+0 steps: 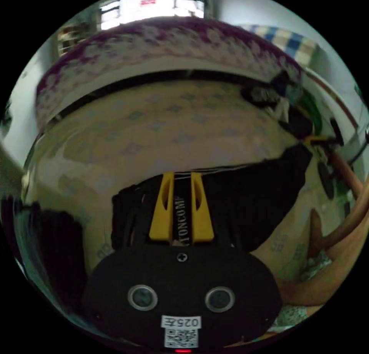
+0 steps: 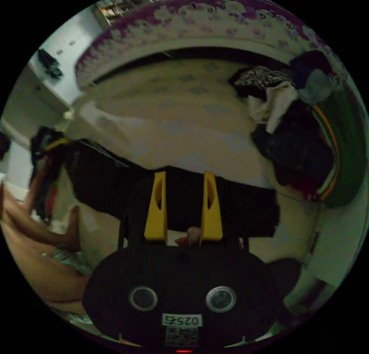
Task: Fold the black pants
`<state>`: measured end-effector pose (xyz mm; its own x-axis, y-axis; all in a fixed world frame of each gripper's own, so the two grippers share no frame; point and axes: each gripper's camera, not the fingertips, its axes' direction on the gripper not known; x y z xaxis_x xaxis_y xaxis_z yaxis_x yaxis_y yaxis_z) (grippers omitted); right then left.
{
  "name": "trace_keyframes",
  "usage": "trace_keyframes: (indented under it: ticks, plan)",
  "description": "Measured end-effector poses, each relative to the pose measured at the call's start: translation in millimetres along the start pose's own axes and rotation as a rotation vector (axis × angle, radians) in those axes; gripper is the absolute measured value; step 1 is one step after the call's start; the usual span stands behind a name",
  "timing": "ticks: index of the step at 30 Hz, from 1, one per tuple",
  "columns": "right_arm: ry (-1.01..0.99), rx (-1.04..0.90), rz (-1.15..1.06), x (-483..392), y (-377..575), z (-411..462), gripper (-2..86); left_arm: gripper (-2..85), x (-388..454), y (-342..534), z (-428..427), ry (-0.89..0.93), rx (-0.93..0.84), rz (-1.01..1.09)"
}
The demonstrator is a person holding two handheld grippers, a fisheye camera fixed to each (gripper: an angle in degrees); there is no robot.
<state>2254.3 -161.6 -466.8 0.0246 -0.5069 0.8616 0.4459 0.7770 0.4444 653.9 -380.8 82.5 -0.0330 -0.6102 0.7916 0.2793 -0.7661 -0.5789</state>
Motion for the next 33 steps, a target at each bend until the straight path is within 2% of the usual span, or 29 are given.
trace_keyframes:
  ticks: [2, 4, 6, 7, 8, 10, 13, 15, 16, 18, 20, 21, 22, 23, 24, 26, 28, 31, 33]
  plan:
    - [0.244, -0.084, 0.043, 21, 12, 12, 11.0, 1.8, 19, -7, 79, 0.077, -0.124, 0.131]
    - [0.242, -0.114, 0.092, 48, 29, 17, 9.9, 1.3, 27, 2, 144, 0.121, -0.262, 0.173]
    - [0.191, -0.249, 0.158, 82, 51, 35, 7.0, -0.4, 34, 25, 216, 0.03, -0.435, 0.229]
    - [0.16, -0.17, 0.179, 96, 70, 24, 1.8, -0.9, 35, 40, 224, -0.051, -0.279, 0.277]
    - [0.277, -0.243, 0.256, 112, 87, 18, 0.7, -1.2, 30, 53, 244, -0.111, -0.286, 0.286]
    - [0.286, -0.27, 0.281, 122, 113, 6, -0.2, -1.3, 19, 67, 270, -0.203, -0.308, 0.254]
    - [0.183, -0.183, 0.291, 124, 155, -19, 0.3, -1.3, -9, 88, 315, -0.311, -0.288, 0.189]
    - [0.23, -0.11, 0.354, 129, 178, -36, 1.6, -1.3, -27, 98, 340, -0.319, -0.32, 0.175]
    - [0.243, -0.071, 0.462, 139, 194, -46, 2.8, -1.1, -40, 103, 351, -0.288, -0.356, 0.159]
    - [0.142, -0.008, 0.593, 155, 223, -61, 5.6, -0.9, -51, 111, 354, -0.231, -0.326, 0.123]
    - [-0.185, 0.125, 0.708, 176, 266, -73, 11.0, -0.4, -39, 122, 345, 0.089, -0.173, 0.2]
    - [-0.264, 0.165, 0.745, 182, 277, -74, 12.5, -0.2, -33, 124, 346, 0.178, -0.142, 0.21]
    - [-0.397, 0.237, 0.835, 192, 300, -73, 14.3, 0.3, -16, 127, 354, 0.352, -0.101, 0.268]
    - [-0.461, 0.303, 0.884, 200, 320, -72, 15.1, 1.8, 7, 128, 369, 0.472, -0.096, 0.348]
    - [-0.463, 0.316, 0.898, 202, 328, -71, 14.7, 2.5, 19, 128, 380, 0.506, -0.101, 0.393]
    - [-0.436, 0.371, 0.939, 209, 353, -74, 14.0, 4.8, 69, 123, 435, 0.581, -0.161, 0.603]
    - [-0.438, 0.426, 0.967, 211, 369, -78, 14.3, 5.9, 100, 112, 490, 0.639, -0.248, 0.716]
    - [-0.47, 0.522, 0.99, 216, 390, -82, 15.1, 6.7, 138, 96, 585, 0.813, -0.488, 0.791]
    - [-0.49, 0.556, 1.015, 223, 401, -83, 13.9, 7.5, 153, 98, 634, 0.83, -0.61, 0.82]
